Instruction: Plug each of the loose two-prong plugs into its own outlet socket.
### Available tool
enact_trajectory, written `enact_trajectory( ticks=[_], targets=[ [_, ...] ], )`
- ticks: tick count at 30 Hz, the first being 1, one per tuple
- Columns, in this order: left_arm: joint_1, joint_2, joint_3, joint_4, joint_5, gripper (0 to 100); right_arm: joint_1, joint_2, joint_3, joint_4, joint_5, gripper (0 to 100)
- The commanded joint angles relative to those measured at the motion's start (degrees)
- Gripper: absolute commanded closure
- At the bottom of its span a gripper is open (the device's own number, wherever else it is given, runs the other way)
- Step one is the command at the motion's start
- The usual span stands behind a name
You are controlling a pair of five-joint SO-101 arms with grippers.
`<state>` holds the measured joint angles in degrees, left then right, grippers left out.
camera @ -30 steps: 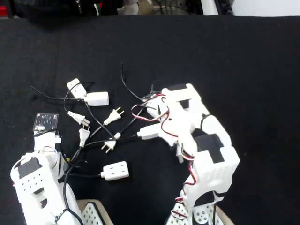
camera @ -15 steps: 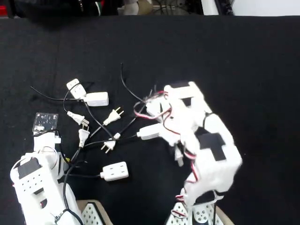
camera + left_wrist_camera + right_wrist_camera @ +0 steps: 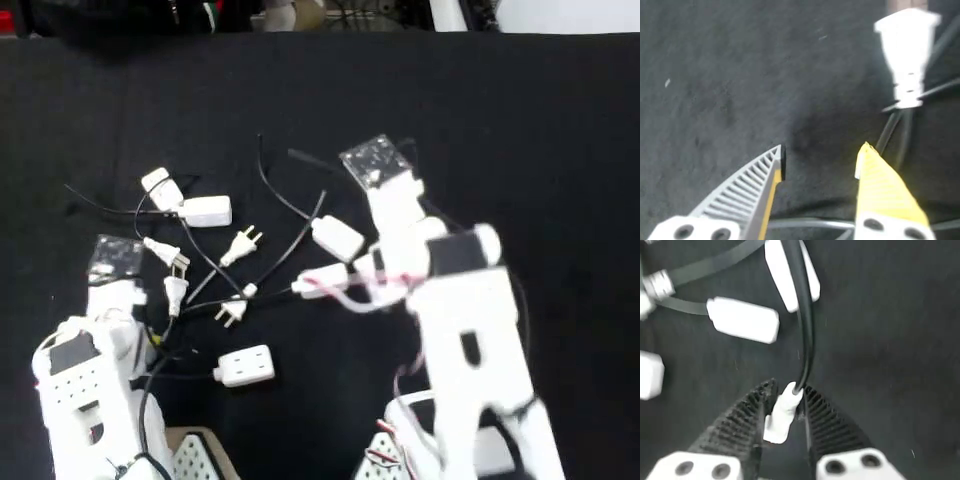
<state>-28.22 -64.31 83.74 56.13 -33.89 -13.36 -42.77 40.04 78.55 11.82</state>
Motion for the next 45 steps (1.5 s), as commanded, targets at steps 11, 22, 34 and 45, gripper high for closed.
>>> enact_trajectory(
  ticks=[11,22,34,45],
  targets=[
    [26.7,-41.7,-15.3,21.9,11.2,76,-21.2,-19.8,21.8,-36.8,-23.7,98.5],
    [30.2,-40.7,-2.0,9.1,17.1,76,-36.5,-28.6,23.7,-37.5,-26.5,98.5],
    [31.8,-40.3,-0.8,5.8,21.4,76,-42.8,-30.2,33.2,-41.8,-26.9,98.6],
    [27.1,-40.3,1.6,2.6,21.5,76,-41.9,-29.7,28.3,-30.9,-26.6,98.6]
  ],
)
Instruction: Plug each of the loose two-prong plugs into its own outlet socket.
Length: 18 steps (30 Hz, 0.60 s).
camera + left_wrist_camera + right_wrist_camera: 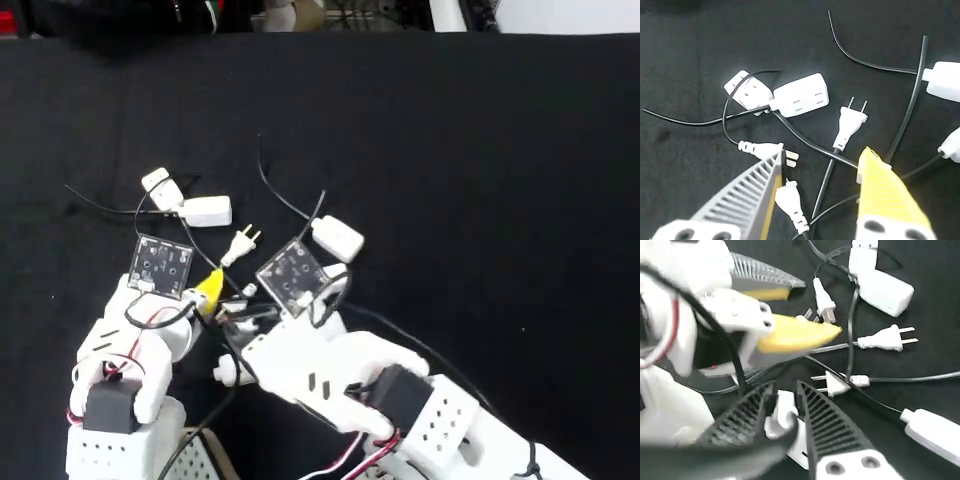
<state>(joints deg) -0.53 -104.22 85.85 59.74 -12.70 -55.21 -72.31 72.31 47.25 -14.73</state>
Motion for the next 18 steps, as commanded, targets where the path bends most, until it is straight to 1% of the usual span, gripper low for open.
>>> enact_trajectory(
  ticks=[1,3,5,7,9,12,15,18],
  targets=[
    [-0.6,-0.4,-0.3,-1.0,0.3,76,0.9,-0.1,-4.0,0.4,-0.1,98.6],
    [-1.1,-0.3,-0.1,-0.5,0.2,76,4.1,-0.1,-4.1,0.7,0.1,98.6],
    [-3.4,-0.3,-0.7,1.9,-0.8,76,7.1,0.0,-4.1,2.3,2.3,98.6],
    [-6.2,-0.3,-1.6,4.7,-5.1,76,8.4,0.0,-4.0,5.0,3.5,98.6],
    [-8.5,-0.3,-2.1,9.0,-10.0,76,8.5,0.0,-4.0,8.1,2.7,98.6],
    [-9.6,-0.3,-1.4,14.2,-16.6,76,9.1,0.0,-4.6,12.7,2.0,98.6],
    [-10.5,-0.2,-1.1,14.4,-17.6,76,11.1,0.3,-6.7,15.5,1.8,98.6],
    [-10.6,-0.1,-1.0,14.5,-17.8,76,8.9,3.5,-7.0,15.7,-0.5,98.6]
  ],
)
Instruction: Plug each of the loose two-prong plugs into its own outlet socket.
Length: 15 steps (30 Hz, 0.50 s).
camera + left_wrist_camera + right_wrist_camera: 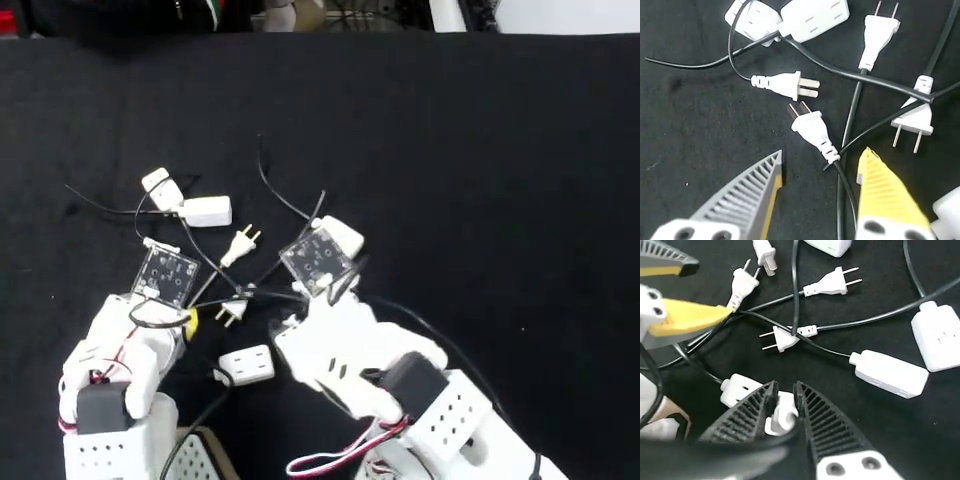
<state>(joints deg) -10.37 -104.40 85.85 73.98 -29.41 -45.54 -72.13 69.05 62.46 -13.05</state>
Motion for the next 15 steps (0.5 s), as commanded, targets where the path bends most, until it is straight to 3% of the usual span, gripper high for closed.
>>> enact_trajectory(
  ticks=[1,5,8,11,15],
  targets=[
    [-0.8,0.2,-0.6,0.3,-1.1,76,-2.3,5.1,-3.9,0.5,-2.7,98.6],
    [-0.2,0.2,0.2,0.7,-4.7,76,-3.8,12.5,-6.8,0.8,-3.0,98.6],
    [3.7,0.3,-0.8,2.2,-6.1,76,7.7,16.3,-13.9,5.8,-2.3,98.6],
    [10.4,0.4,-1.1,2.4,-5.9,76,21.8,20.8,-22.7,12.5,3.8,98.6],
    [14.5,5.3,-4.9,2.3,-5.8,76,31.6,30.3,-30.4,16.6,11.6,98.6]
  ],
)
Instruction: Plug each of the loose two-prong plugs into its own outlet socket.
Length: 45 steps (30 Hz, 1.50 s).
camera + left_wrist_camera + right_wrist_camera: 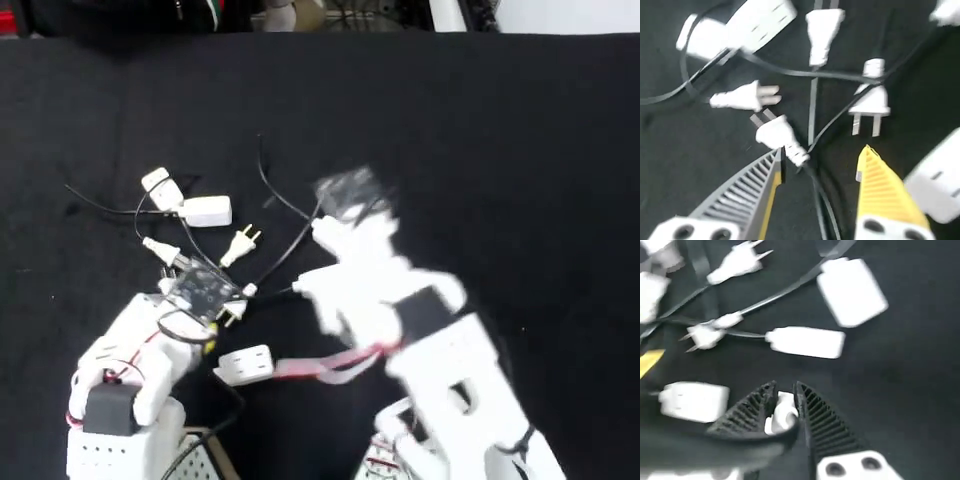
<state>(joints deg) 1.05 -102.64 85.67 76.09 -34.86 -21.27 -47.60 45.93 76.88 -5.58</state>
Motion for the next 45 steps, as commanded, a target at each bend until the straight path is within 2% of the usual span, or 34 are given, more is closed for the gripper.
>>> enact_trajectory(
  ticks=[1,5,11,16,19,24,32,35,42,45],
  targets=[
    [3.5,6.3,-6.1,0.2,-0.5,76,8.4,8.6,-8.0,1.9,4.2,98.6],
    [6.4,21.6,-14.8,-0.1,-0.8,76,10.5,19.4,-10.7,-2.1,2.6,98.7],
    [14.8,43.8,-23.3,4.2,-7.6,76,17.8,26.0,-13.0,-7.6,1.8,98.7],
    [23.3,47.0,-22.8,5.3,-16.3,76,20.8,26.1,-13.0,-8.7,1.8,98.7],
    [26.7,46.9,-23.1,3.5,-16.2,75,20.8,26.1,-12.8,-8.6,1.3,98.7],
    [24.7,47.7,-20.9,-5.3,-16.2,70,20.8,26.1,-12.9,-8.7,0.9,98.7],
    [24.0,50.7,-13.6,-15.4,-16.1,70,21.2,26.0,-13.0,-8.9,1.0,98.7],
    [24.0,52.0,-12.3,-18.7,-12.7,70,21.2,26.0,-13.0,-8.9,1.1,98.7],
    [24.0,52.0,-12.4,-19.3,-9.6,89,21.1,26.0,-13.0,-8.8,1.1,98.7],
    [24.0,52.1,-14.0,-19.1,-6.2,91,21.1,26.0,-13.0,-8.8,1.1,98.7]
  ],
)
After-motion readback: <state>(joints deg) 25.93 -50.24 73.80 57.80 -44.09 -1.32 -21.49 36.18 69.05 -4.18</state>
